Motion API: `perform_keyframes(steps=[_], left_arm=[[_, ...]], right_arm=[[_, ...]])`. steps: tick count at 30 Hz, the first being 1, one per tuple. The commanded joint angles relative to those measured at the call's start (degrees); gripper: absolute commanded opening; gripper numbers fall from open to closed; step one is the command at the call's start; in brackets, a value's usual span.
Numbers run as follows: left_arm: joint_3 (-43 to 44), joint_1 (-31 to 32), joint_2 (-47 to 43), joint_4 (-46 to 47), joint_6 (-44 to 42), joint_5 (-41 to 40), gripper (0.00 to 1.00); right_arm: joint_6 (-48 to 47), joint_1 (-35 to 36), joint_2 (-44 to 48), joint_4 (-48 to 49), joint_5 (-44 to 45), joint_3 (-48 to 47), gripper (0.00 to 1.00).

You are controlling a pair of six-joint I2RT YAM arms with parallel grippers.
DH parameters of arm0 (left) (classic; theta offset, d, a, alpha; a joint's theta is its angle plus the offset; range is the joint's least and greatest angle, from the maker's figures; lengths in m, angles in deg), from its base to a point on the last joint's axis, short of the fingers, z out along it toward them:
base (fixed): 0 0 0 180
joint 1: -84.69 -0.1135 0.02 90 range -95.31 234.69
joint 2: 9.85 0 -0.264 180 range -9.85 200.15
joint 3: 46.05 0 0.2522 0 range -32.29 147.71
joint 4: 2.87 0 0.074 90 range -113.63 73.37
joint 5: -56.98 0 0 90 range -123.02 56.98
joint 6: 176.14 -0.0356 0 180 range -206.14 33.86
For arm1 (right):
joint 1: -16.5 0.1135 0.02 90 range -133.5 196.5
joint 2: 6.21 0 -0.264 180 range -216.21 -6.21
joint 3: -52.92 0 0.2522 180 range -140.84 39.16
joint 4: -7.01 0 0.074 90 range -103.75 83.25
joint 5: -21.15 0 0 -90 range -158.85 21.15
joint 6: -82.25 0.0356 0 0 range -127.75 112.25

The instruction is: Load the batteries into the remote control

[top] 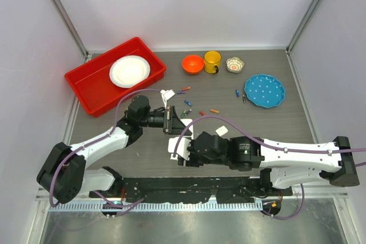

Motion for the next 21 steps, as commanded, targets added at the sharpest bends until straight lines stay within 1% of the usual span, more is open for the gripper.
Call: perform_keyframes(steps=[1,6,15,18,21], left_arm=[[1.88,0.17,-0.18,1.47,0.22,1.43,0.00],[2.06,0.26,-0.27,1.55,0.40,1.51,0.00],[1.79,0.26,-0.62,1.64,0.40,1.60,0.00],[1.79,0.26,-0.62,1.64,0.40,1.60,0.00],[1.79,0.26,-0.71,1.82,0.40,1.60,0.00]], right_arm=[[-0.51,-0.02,2.30,4.98,2.34,-1.41,0.44],[-0.86,-0.02,1.69,5.87,2.17,-1.23,0.44],[-0.95,-0.02,0.55,5.17,1.81,-1.06,0.40],[-0.60,-0.02,0.46,4.56,1.46,-0.97,0.38],[-0.25,0.07,0.28,3.77,1.29,-0.88,0.32]])
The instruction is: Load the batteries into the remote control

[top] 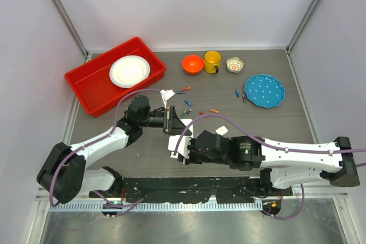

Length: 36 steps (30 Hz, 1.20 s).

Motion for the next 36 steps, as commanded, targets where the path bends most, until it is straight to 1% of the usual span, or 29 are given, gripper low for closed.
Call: perform_keyframes(steps=[1,3,6,10,18,36], left_arm=[[1.79,0.24,-0.62,1.82,0.36,1.51,0.00],[1.79,0.24,-0.53,1.82,0.36,1.51,0.00],[1.71,0.24,-0.53,1.82,0.36,1.42,0.00],[1.71,0.24,-0.18,1.99,0.27,1.25,0.00],[1.88,0.24,-0.01,1.99,0.27,1.16,0.00],[1.71,0.24,0.79,2.17,0.18,1.25,0.00]], right_arm=[[0.36,0.02,-0.18,1.01,0.11,-0.88,0.29],[0.54,0.02,0.00,0.74,-0.16,-0.71,0.27],[0.80,0.02,0.53,0.31,-0.42,-0.44,0.27],[1.15,0.02,0.88,0.04,-0.60,-0.71,0.35],[1.33,0.11,1.23,0.48,-0.51,-0.79,0.42],[1.59,0.02,3.07,0.75,-1.74,-1.15,0.47]])
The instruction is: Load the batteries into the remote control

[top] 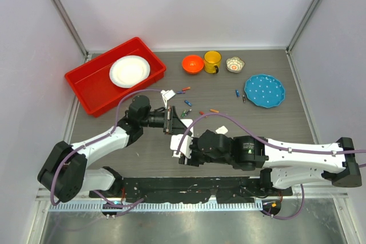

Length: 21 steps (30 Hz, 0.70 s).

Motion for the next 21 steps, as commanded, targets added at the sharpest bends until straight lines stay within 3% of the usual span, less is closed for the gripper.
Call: perform_keyframes(steps=[1,9,12,16,18,21], left_arm=[[1.71,0.24,0.17,2.15,0.12,1.25,0.00],[1.44,0.24,0.61,2.76,0.20,0.46,0.00],[1.00,0.24,0.79,4.77,1.16,-0.33,0.00],[-0.05,0.24,1.40,9.35,3.71,-2.17,0.00],[-0.58,0.24,1.75,12.16,5.21,-3.66,0.00],[-1.98,0.24,2.02,16.55,7.57,-5.86,0.00]], right_arm=[[0.22,0.11,2.16,1.29,-0.75,-1.06,0.47],[3.46,0.02,7.25,8.22,5.64,0.08,0.50],[10.30,-0.33,8.84,13.67,15.83,2.28,0.65],[22.95,-3.13,9.01,14.65,26.03,2.89,0.77],[27.09,-4.89,10.06,15.26,26.14,4.38,0.86],[32.10,-8.92,11.21,13.51,20.81,5.18,0.88]])
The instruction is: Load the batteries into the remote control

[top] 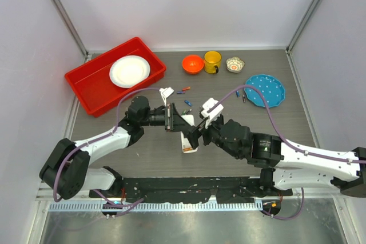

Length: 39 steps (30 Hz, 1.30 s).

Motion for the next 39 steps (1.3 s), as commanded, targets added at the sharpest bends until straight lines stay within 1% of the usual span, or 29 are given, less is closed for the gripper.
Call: perform_keyframes(steps=[1,3,4,7,10,14,24,32,39], left_arm=[[-1.96,0.24,0.25,10.55,4.54,-3.79,0.00],[-2.41,0.24,0.16,12.75,5.51,-5.63,0.00],[-2.67,0.32,0.16,13.01,5.60,-6.08,0.00],[-2.67,0.24,0.60,14.42,6.04,-7.13,0.00],[-2.50,0.24,1.39,15.83,6.75,-7.66,0.00],[-2.23,0.24,1.92,16.71,7.19,-7.93,0.00],[-2.23,0.24,2.27,17.24,7.36,-7.93,0.00],[-2.23,0.24,2.36,17.68,7.80,-7.66,0.00],[-2.32,0.24,2.18,17.68,7.89,-7.66,0.00]], right_arm=[[12.64,-4.74,2.18,0.77,-0.92,1.18,0.89],[15.02,-6.85,2.80,-1.08,-3.82,1.62,0.89],[16.85,-7.21,3.06,-1.17,-6.62,1.97,0.89],[19.58,-7.39,3.85,-1.35,-11.38,2.94,0.89],[20.74,-7.39,3.42,-2.49,-14.80,3.38,0.89],[22.14,-7.39,2.62,-4.51,-17.10,3.47,0.89],[23.20,-7.39,2.71,-6.89,-17.19,5.58,0.89],[23.29,-7.39,2.80,-6.62,-16.84,6.28,0.89],[23.46,-7.39,2.54,-6.36,-15.88,6.81,0.86]])
